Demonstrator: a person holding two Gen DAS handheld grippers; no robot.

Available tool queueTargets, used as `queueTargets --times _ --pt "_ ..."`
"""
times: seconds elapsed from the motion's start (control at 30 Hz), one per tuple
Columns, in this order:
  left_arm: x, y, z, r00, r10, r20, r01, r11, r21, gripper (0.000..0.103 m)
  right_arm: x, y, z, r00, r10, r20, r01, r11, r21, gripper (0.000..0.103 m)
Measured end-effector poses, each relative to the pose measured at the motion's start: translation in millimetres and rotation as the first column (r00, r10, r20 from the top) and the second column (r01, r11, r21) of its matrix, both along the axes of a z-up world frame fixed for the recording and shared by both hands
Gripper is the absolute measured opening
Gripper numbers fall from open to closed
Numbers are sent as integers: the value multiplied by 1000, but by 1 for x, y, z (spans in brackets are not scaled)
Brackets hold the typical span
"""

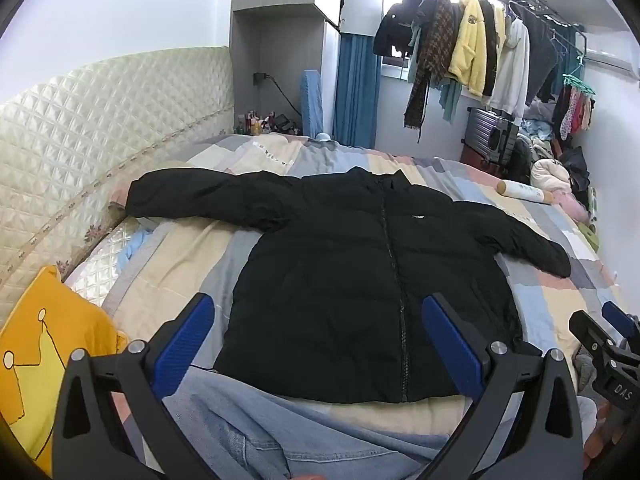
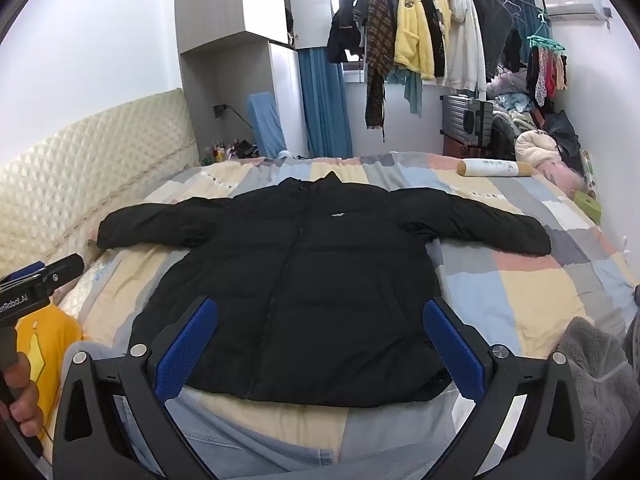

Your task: Fold large clothes

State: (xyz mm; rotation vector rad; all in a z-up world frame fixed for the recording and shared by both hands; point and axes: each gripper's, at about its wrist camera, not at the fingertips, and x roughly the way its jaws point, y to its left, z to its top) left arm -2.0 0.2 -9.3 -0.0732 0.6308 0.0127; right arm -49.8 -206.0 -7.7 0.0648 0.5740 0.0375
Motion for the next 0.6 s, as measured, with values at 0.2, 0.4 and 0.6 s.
queueTargets --times 0.2,0.4,0.6 --pt "0 -3 -2 1000 0 -4 0 1000 -3 103 0 -9 0 1000 -5 6 5 1000 19 103" --pt "1 -4 -3 1000 2 -17 -2 1000 -3 103 1 -11 0 1000 -13 -3 13 1000 12 103" --pt "0 -8 -4 1000 5 -20 -5 1000 -1 103 1 -10 -3 1000 -18 -15 18 1000 6 103"
